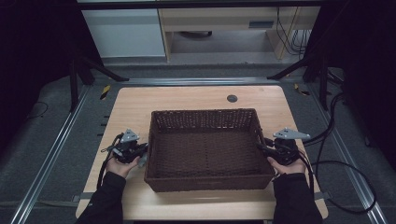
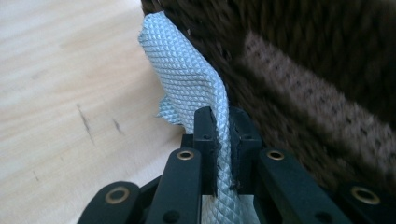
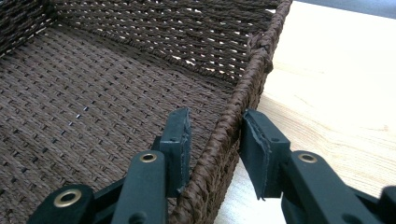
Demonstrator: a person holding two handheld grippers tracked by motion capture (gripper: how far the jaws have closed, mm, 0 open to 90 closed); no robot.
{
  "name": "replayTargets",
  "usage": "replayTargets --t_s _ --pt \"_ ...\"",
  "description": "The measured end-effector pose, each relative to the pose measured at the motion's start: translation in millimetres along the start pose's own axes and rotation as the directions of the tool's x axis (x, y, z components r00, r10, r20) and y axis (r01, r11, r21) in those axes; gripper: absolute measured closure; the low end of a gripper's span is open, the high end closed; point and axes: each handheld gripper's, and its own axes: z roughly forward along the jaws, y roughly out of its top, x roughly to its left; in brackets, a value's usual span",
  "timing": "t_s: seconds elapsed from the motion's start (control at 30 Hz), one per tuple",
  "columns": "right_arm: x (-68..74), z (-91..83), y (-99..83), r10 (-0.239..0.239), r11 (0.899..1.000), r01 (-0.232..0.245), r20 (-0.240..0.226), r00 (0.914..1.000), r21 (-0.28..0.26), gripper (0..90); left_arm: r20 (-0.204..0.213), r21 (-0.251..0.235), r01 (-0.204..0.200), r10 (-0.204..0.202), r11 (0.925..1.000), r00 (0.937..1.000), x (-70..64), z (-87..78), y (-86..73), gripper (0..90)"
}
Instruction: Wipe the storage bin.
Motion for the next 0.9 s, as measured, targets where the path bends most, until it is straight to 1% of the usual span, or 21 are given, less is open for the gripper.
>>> replayTargets --t_s 0.07,0.1,0.13,0.2,0.23,0.27,0.33,0.37,0.4,0.5,0.63,0.73,0.8,0.83,0.87,0.9 --pt "0.4 -0.1 0.1 -0.001 1.0 0.001 0.003 1.0 0.001 63.2 0.003 0.009 -0.004 0.004 1.0 1.0 -0.8 -0.9 -1.3 82.8" --pt "0.4 -0.1 0.1 -0.001 1.0 0.001 0.004 1.0 0.001 63.2 -0.001 0.004 -0.003 0.003 1.0 1.0 -0.7 -3.0 -1.0 82.7" --pt "0.3 0.0 0.0 -0.001 1.0 0.001 0.003 1.0 0.0 63.2 0.0 -0.013 0.005 -0.005 0.9999 1.0 0.0 -5.7 0.0 82.8" --pt "0.1 0.0 -0.1 0.0 1.0 0.0 0.002 1.0 0.0 63.2 0.002 -0.063 0.018 -0.018 0.9978 0.9998 0.8 -14.3 3.8 82.7" --pt "0.0 0.0 -0.1 0.002 1.0 -0.002 0.001 1.0 0.0 63.2 0.009 -0.11 0.026 -0.025 0.9936 0.9996 0.7 -22.6 7.1 82.7" --pt "-0.2 0.2 -0.2 0.002 1.0 -0.002 0.001 1.0 0.0 63.2 0.011 -0.134 0.029 -0.027 0.9906 0.9996 0.3 -27.7 8.9 82.8" --pt "-0.3 0.3 -0.2 0.002 1.0 -0.002 0.0 1.0 -0.001 63.2 0.005 -0.183 0.013 -0.012 0.983 0.9999 -2.2 -40.6 12.8 82.8" --pt "-0.3 0.3 -0.2 0.002 1.0 -0.002 0.001 1.0 -0.001 63.3 0.005 -0.194 0.007 -0.006 0.9809 1.0 -3.2 -44.6 13.5 82.7" --pt "-0.2 0.2 -0.2 0.001 1.0 -0.001 0.001 1.0 0.0 63.3 0.002 -0.197 0.001 -0.001 0.9804 1.0 -4.0 -46.7 13.8 82.8" --pt "0.0 0.2 -0.2 0.0 1.0 0.0 0.003 1.0 0.0 63.4 -0.005 -0.189 -0.019 0.019 0.9819 0.9998 -7.1 -49.0 12.0 82.7" --pt "0.2 0.3 0.0 0.005 1.0 -0.005 0.005 1.0 0.003 64.6 0.004 -0.149 -0.017 0.018 0.9887 0.9998 -9.6 -44.6 5.5 82.7" --pt "1.2 0.5 0.4 0.008 1.0 -0.008 0.018 0.9998 0.003 66.3 0.013 -0.08 -0.026 0.027 0.9965 0.9996 -12.1 -34.9 -3.1 82.8" --pt "1.7 0.9 1.0 0.011 1.0 -0.011 0.027 0.9996 0.003 67.3 0.023 -0.05 -0.025 0.026 0.9984 0.9994 -13.1 -28.6 -7.1 82.8" --pt "1.5 1.3 1.2 0.009 1.0 -0.009 0.029 0.9996 0.001 67.7 0.022 -0.028 -0.033 0.034 0.9991 0.9992 -14.2 -24.9 -8.0 82.7" --pt "1.4 1.6 1.4 0.012 1.0 -0.012 0.031 0.9995 0.0 68.0 0.021 -0.016 -0.043 0.043 0.9989 0.9988 -14.9 -22.1 -8.6 82.8" --pt "1.3 2.1 1.6 0.015 1.0 -0.015 0.032 0.9994 0.0 68.2 0.028 -0.01 -0.039 0.039 0.9992 0.9988 -15.2 -19.3 -8.9 82.8"
